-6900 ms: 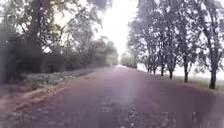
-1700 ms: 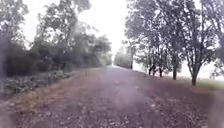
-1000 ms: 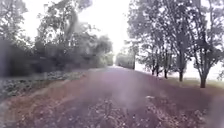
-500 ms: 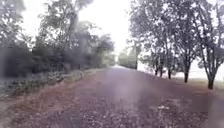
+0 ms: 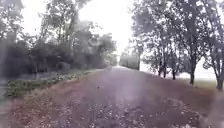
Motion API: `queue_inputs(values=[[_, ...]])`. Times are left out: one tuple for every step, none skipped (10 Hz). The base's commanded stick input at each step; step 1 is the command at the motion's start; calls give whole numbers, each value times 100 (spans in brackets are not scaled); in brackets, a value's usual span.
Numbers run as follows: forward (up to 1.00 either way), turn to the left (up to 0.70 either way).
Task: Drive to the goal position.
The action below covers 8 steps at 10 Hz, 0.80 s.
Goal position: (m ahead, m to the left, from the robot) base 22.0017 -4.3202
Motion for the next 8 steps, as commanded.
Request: queue_inputs(values=[[100, 0], [100, 0], [100, 0], [100, 0], [100, 0], [100, 0], [100, 0], [100, 0]])
